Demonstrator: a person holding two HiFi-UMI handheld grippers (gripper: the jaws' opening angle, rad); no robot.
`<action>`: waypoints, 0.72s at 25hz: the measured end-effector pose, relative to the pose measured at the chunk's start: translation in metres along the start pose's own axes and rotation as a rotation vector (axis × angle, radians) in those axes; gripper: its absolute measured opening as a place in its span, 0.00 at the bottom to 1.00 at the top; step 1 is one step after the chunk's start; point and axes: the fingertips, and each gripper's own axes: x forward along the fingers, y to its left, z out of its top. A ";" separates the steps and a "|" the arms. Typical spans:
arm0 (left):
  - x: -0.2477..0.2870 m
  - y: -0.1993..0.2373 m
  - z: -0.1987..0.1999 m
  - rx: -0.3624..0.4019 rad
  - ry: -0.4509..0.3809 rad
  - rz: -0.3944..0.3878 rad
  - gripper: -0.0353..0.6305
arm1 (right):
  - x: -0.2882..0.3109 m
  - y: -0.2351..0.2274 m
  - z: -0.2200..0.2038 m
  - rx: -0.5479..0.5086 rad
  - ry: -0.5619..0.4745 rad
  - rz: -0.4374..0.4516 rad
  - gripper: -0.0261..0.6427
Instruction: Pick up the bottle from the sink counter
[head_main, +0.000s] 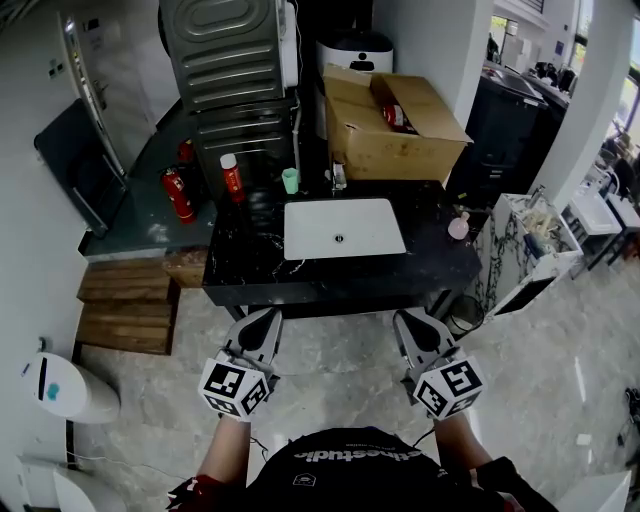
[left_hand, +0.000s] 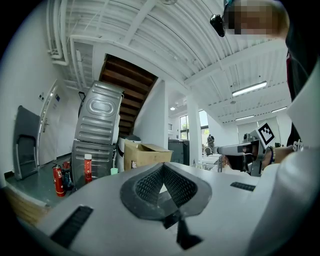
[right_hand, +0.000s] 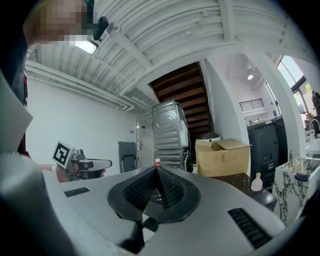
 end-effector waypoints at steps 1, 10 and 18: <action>-0.001 0.004 -0.003 -0.001 0.002 -0.001 0.08 | 0.003 0.002 -0.001 0.001 -0.001 -0.003 0.10; 0.028 0.030 -0.022 -0.029 0.023 -0.020 0.08 | 0.027 -0.023 -0.013 0.018 0.020 -0.048 0.10; 0.125 0.059 -0.046 -0.027 0.064 -0.018 0.08 | 0.095 -0.112 -0.027 0.044 0.025 -0.078 0.10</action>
